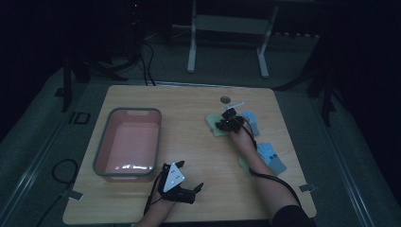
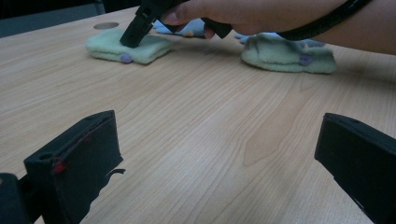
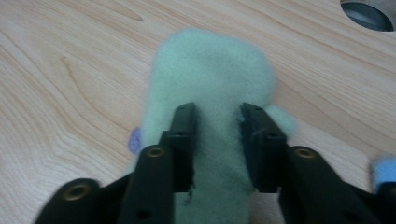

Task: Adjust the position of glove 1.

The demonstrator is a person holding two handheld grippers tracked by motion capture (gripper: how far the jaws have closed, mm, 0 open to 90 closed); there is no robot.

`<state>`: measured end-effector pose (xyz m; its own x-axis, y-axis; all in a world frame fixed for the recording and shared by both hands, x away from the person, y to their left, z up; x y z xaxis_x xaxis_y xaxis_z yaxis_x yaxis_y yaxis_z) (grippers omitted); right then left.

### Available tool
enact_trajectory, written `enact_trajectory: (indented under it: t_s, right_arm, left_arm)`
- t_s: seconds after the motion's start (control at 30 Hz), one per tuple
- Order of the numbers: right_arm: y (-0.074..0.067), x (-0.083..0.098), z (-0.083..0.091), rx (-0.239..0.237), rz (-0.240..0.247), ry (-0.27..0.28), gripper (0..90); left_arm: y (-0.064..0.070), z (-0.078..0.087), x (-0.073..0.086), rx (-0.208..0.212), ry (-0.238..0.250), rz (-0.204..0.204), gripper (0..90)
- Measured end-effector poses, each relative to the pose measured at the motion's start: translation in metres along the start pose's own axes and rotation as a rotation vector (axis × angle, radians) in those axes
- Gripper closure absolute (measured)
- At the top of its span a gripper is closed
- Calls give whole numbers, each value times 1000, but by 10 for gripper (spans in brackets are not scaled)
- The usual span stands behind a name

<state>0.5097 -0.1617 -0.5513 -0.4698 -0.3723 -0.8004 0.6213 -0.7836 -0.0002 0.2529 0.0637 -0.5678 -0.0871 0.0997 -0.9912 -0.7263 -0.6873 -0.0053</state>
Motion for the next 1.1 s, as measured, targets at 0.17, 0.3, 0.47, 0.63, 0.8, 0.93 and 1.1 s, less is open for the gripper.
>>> enact_trajectory:
  t_s: [0.17, 0.3, 0.47, 0.63, 0.8, 0.93, 1.1]
  right_arm:
    - [-7, -2, 1, 33, 19, 1, 809]
    - [-12, -6, 8, 38, -20, 16, 843]
    - [-20, -16, 27, 51, -46, 54, 845]
    - [-35, -17, 48, 60, -63, 69, 845]
    - [-50, -14, 70, 60, -108, 93, 847]
    - [-65, -9, 86, 62, -115, 122, 846]
    - [-82, 2, 100, 58, -126, 139, 846]
  left_arm:
    - [0, 0, 0, 0, -1, 1, 5]
    - [0, 0, 0, -1, 0, 2, 5]
    - [-1, 0, 0, -4, 0, 8, 5]
    - [0, 0, 0, -7, 0, -3, 5]
    - [1, 0, 0, -11, 1, -5, 5]
    - [1, 0, 0, -13, -1, -6, 6]
    - [1, 0, 0, -14, 1, -6, 5]
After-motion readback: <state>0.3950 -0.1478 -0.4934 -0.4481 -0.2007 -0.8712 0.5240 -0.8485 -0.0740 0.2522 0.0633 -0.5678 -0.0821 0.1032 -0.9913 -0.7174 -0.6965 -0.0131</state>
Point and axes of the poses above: each handheld gripper's, and its own axes: z roughly backward along the jaws, x roughly out of its underside, y roughly to its right, the point moved 1 cm from there along -z, roughly forward along the jaws, and after that the axes turned 13 degrees about y, right-handed, at the moved point
